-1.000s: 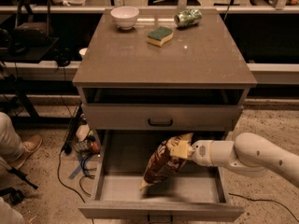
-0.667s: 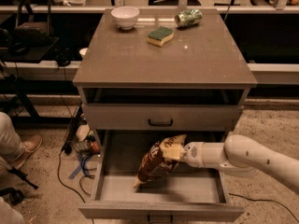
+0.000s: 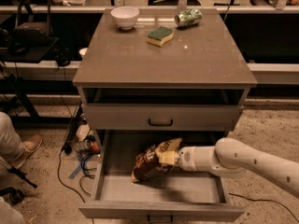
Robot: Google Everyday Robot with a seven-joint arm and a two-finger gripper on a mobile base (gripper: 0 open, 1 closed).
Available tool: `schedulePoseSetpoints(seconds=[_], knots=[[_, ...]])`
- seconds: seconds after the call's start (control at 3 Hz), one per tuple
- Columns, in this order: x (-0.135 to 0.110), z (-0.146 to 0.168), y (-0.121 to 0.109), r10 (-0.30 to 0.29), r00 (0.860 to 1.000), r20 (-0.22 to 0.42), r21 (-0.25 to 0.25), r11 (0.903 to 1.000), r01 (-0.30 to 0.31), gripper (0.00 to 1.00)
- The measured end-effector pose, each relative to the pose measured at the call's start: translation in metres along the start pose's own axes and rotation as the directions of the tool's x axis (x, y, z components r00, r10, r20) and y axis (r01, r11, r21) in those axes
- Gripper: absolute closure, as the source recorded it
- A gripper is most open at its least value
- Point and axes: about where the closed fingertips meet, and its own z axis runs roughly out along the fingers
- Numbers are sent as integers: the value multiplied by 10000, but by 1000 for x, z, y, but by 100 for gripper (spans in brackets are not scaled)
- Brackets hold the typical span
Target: Place brown chip bag into middle drawer
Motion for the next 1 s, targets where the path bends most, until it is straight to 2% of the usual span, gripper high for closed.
schedulePoseSetpoints(seconds=[0.33, 1.0], knots=[[7, -3, -20, 24, 9998, -195, 606, 9982, -12, 57], [11, -27, -51, 56, 9997, -254, 1718, 9851, -12, 10]])
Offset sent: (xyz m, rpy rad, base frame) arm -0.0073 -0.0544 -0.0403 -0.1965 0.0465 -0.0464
